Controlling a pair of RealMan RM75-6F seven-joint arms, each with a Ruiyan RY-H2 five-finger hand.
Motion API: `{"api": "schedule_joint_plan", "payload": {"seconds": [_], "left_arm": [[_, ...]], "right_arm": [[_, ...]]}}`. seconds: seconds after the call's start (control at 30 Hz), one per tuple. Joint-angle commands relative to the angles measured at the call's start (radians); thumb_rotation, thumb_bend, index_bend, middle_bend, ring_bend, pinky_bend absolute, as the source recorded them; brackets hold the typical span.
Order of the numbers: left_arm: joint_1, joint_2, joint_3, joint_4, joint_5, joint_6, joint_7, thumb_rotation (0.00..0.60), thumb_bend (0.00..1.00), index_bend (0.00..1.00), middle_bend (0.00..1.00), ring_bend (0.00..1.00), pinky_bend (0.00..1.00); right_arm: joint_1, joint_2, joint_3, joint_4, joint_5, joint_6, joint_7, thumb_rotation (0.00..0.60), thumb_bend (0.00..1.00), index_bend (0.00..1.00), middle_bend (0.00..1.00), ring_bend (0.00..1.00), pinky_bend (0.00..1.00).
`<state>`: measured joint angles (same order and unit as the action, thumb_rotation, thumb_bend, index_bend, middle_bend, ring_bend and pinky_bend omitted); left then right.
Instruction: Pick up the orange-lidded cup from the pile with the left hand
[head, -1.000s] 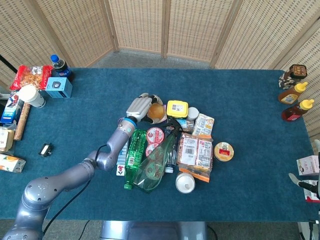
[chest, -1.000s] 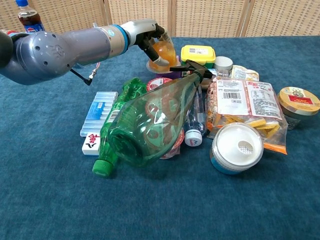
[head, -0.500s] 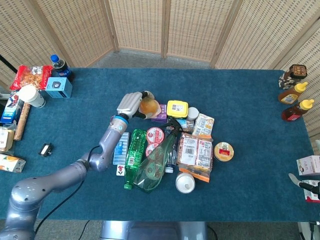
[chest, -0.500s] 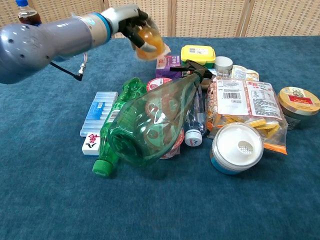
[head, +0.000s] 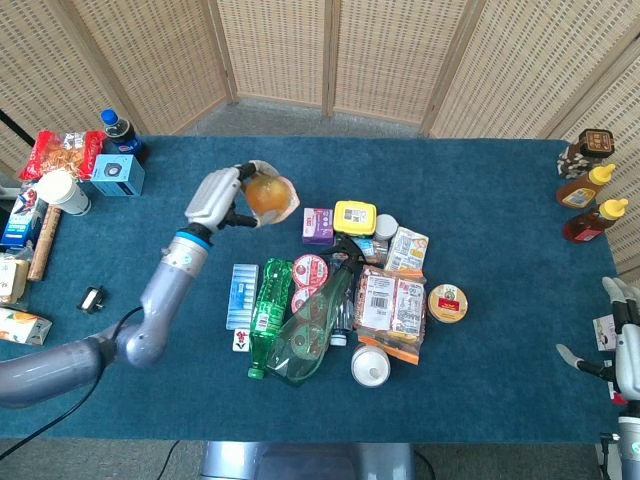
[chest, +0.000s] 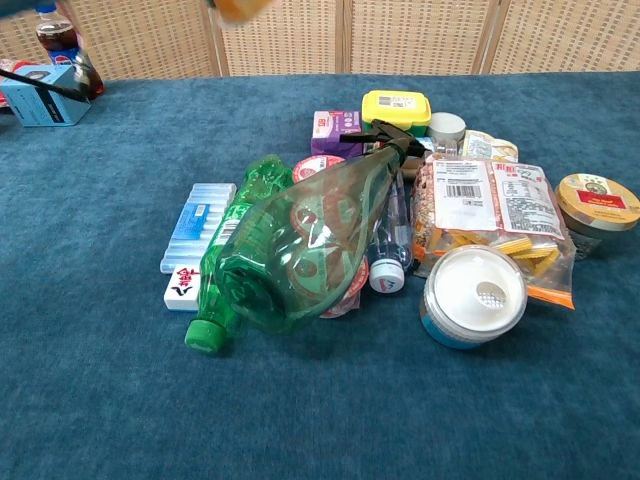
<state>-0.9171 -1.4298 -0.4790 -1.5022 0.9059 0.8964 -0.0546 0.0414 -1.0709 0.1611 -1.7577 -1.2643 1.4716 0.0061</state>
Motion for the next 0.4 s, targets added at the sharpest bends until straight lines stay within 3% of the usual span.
{"api": "schedule_joint_plan", "payload": {"seconds": [0.03, 0.4], "left_arm": [[0.057, 0.084, -0.026, -0.104, -0.002, 0.049, -0.026, 0.6, 0.47, 0.58, 0.51, 0.61, 0.46], [0.069, 0.125, -0.035, -0.159, 0.002, 0.06, -0.071, 0.6, 0.47, 0.58, 0.51, 0.61, 0.46]], "right_arm": [[0.002, -0.007, -0.002, 0.004, -0.003, -0.004, 0.004, 0.567, 0.0, 0.0, 0.0, 0.0, 0.0], [0.008, -0.009, 0.001, -0.003, -0.003, -0.011, -0.007, 0.566, 0.0, 0.0, 0.0, 0.0, 0.0]]}}
